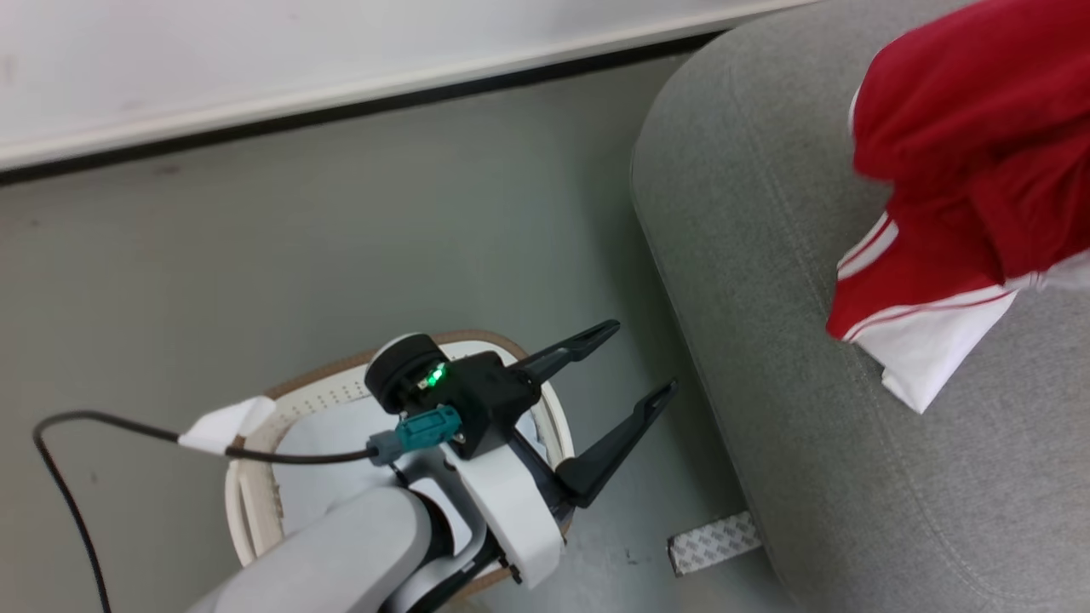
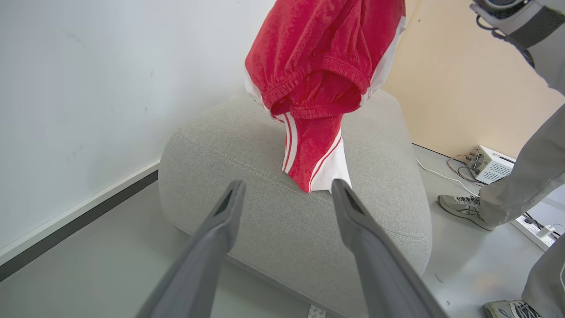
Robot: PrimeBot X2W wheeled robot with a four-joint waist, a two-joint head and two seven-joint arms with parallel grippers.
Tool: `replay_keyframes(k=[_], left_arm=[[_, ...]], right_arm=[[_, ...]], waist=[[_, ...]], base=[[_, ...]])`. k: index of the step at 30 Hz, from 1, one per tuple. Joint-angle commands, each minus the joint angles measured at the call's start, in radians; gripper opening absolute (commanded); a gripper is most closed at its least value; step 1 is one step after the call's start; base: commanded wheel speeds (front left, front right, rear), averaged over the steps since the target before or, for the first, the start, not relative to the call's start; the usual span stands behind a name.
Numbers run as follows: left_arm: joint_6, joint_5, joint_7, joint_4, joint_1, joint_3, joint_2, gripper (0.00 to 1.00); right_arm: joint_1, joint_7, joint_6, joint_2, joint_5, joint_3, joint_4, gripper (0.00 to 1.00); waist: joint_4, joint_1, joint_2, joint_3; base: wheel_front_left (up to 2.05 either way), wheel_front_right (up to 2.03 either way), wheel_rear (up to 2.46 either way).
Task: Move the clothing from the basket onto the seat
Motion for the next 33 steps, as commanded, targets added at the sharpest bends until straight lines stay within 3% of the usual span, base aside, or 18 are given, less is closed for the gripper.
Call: replay_keyframes(k=[1, 11, 18, 26, 33], left_arm=[[-0.001, 0.017, 0.009, -0.008, -0.014, 0.002, 0.011, 1.00], [-0.009, 0.036, 0.053, -0.099, -0.087, 0.025, 0.071, 1.00], [-0.003, 0.048, 0.075, -0.152, -0.112, 0.039, 0.105, 1.00], [0.006, 0.046, 0.082, -0.175, -0.115, 0.051, 0.130, 1.00], [0.010, 0.049, 0.071, -0.169, -0.122, 0.056, 0.137, 1.00]], right_arm=[[-0.023, 0.003, -0.002, -0.003, 0.000, -0.012, 0.004, 0.00], [-0.240, 0.009, -0.002, -0.126, 0.035, -0.109, 0.151, 0.00], [-0.304, 0.042, -0.002, -0.185, -0.041, -0.116, 0.270, 0.00], [-0.206, 0.061, -0.002, -0.127, -0.070, -0.104, 0.495, 0.00], [-0.172, 0.085, -0.002, -0.138, -0.077, -0.061, 0.673, 0.00]], waist=[[0.011, -0.0001, -0.0001, 0.042], [0.037, -0.0001, -0.0001, 0.214], [0.046, -0.0001, -0.0001, 0.305], [0.049, -0.0001, -0.0001, 0.357], [0.059, -0.0001, -0.0001, 0.361]], base=[[0.00, 0.00, 0.00], [0.00, 0.00, 0.00], [0.00, 0.00, 0.00], [0.00, 0.00, 0.00], [0.00, 0.00, 0.00]])
